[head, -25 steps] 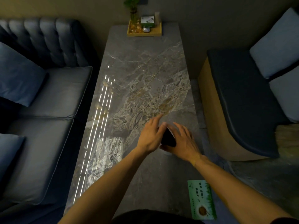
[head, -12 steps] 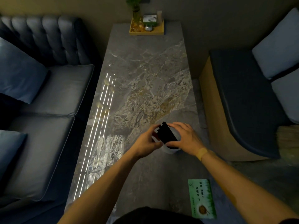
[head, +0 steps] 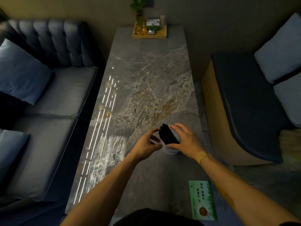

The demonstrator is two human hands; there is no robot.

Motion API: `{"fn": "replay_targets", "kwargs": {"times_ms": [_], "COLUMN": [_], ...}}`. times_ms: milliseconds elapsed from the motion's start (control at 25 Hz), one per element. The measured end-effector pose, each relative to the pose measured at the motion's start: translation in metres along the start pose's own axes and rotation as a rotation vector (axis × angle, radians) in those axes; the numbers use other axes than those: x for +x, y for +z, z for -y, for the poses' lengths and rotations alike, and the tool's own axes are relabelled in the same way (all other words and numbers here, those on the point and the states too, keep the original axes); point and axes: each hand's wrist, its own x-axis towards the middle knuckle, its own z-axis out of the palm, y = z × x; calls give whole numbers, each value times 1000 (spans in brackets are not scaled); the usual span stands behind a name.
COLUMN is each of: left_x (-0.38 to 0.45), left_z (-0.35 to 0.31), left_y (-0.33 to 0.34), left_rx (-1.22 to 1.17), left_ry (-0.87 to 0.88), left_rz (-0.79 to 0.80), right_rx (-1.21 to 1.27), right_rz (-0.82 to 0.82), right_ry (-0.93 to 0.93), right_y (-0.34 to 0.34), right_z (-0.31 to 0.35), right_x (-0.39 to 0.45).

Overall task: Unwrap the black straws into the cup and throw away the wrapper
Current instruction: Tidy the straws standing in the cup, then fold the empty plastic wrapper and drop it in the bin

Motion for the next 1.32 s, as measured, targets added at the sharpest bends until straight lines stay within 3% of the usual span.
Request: {"fn": "replay_targets", "kwargs": {"times_ms": [80,200,360,440,600,720,1040,1320], "left_x": [-9,-32,-70,-89,-131,-154,-166,-138], "left_z": [11,37,74,93,133,163,217,231], "left_y": [-3,-12,-37,-53,-94,-125,-195,-197], "left_rx": [-12,9,312,439,542,630,853,663], "left_ry": [-38,-74,-58,-44,-105,-139,-295,-332], "left_rz": [6,-18,-73,-51,12,72,278,269], "right_rx": [44,139,12,-71,-340,-411,-515,-511], "right_rz": [-5,-169,-368,-298,87,264,424,447], "right_ry": [37,82,146,167,190,145,105,141], "right_y": [1,11,35,47,74,96,150,179], "right_z": [-3,-12,-28,-32,-14,19,96,140], "right_x": [-13,-49,-98,-108,-107,-95,-71,-50]}}
